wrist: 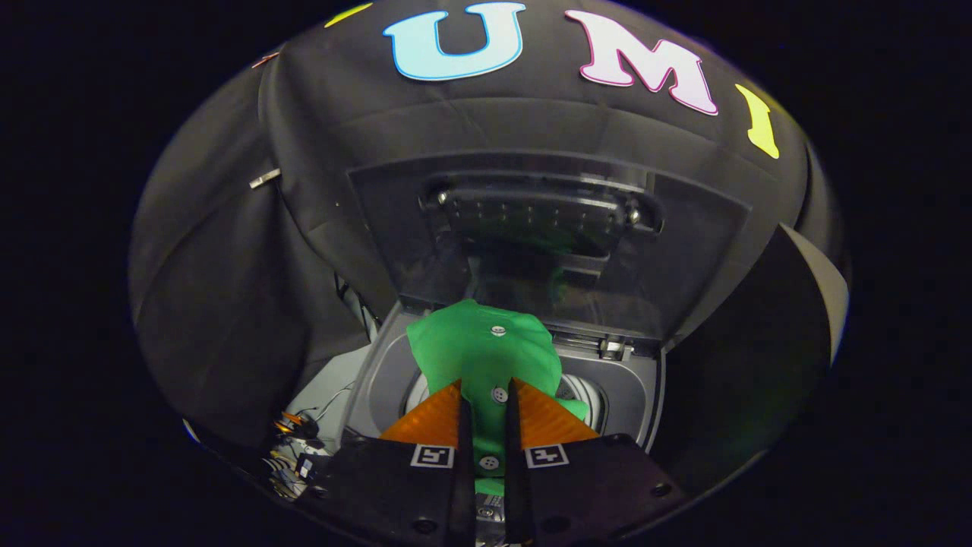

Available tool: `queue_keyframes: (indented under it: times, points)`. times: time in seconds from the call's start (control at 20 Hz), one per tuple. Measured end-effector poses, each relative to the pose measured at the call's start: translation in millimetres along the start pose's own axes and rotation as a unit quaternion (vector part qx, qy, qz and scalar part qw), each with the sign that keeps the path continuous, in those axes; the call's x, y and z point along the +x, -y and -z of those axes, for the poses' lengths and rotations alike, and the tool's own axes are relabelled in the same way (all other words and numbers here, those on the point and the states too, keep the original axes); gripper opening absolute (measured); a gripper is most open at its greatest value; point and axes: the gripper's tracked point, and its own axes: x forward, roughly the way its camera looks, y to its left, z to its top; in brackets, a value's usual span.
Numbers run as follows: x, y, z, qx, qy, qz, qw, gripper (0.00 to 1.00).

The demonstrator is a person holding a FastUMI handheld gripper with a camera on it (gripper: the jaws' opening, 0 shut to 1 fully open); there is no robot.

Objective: Put the clothes into the washing machine and then close the washing machine lid.

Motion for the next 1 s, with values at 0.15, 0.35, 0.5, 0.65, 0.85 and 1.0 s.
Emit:
queue_keyframes:
  times: [0.15,0.35,0.5,0.65,0.85,1.0]
  points:
    - [28,7,16,0.028,0.005,0.014,0.999,0.19]
    - [50,14,33,0.05,0.001,0.025,0.998,0.19]
    - [56,10,39,0.048,0.003,0.025,0.999,0.24]
    - [58,7,48,0.031,-0.008,0.027,0.999,0.55]
    - [54,8,47,0.055,0.004,0.037,0.998,1.0]
    - [42,12,46,0.064,0.01,0.044,0.997,1.0]
